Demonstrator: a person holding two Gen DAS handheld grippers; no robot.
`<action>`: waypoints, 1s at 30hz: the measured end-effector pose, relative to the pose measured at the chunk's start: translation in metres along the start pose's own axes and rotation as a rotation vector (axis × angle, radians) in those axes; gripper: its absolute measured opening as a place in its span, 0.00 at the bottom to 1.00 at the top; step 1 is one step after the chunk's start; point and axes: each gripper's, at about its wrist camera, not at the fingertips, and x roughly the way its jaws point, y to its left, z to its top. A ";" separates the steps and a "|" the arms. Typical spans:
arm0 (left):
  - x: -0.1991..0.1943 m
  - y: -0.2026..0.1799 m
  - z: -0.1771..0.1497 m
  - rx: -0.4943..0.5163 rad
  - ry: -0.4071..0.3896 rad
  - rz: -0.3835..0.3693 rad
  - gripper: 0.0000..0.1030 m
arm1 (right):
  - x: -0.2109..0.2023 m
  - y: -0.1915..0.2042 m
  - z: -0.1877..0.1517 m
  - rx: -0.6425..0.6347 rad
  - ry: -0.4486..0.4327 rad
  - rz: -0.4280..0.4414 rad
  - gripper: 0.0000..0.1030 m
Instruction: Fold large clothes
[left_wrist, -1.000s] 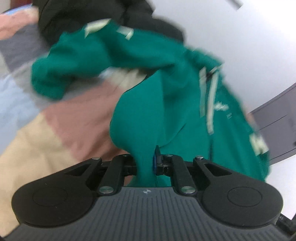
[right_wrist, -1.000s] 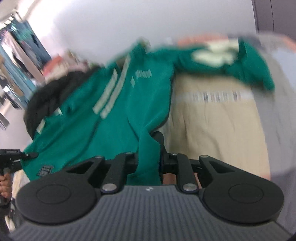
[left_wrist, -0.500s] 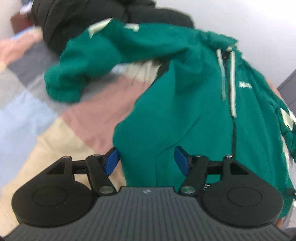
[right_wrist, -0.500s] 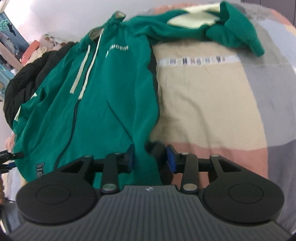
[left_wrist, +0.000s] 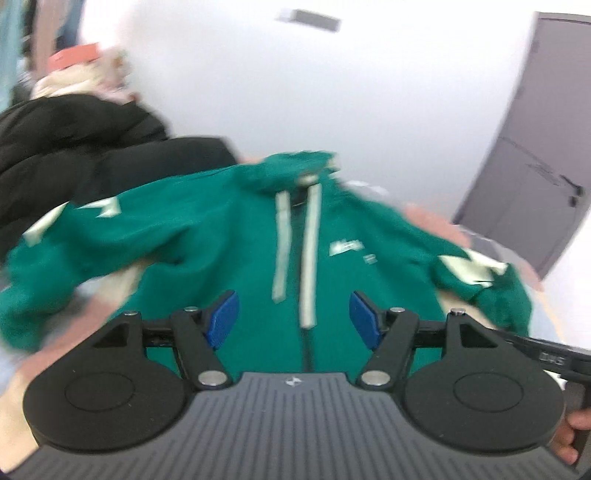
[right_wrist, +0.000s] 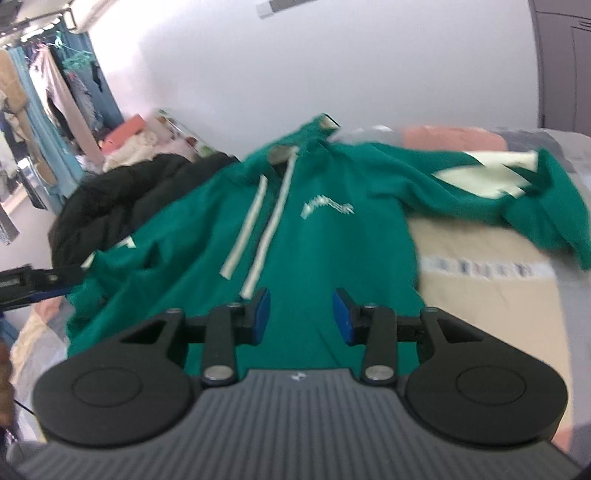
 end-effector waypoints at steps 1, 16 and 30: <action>0.011 -0.003 -0.004 -0.013 0.000 -0.014 0.69 | 0.005 0.003 0.000 -0.008 -0.012 -0.002 0.38; 0.121 0.025 -0.068 0.056 0.126 0.045 0.69 | 0.116 0.003 -0.051 -0.184 0.062 -0.063 0.38; 0.154 0.035 -0.087 0.050 0.200 0.067 0.69 | 0.151 -0.015 -0.061 -0.128 0.129 -0.061 0.38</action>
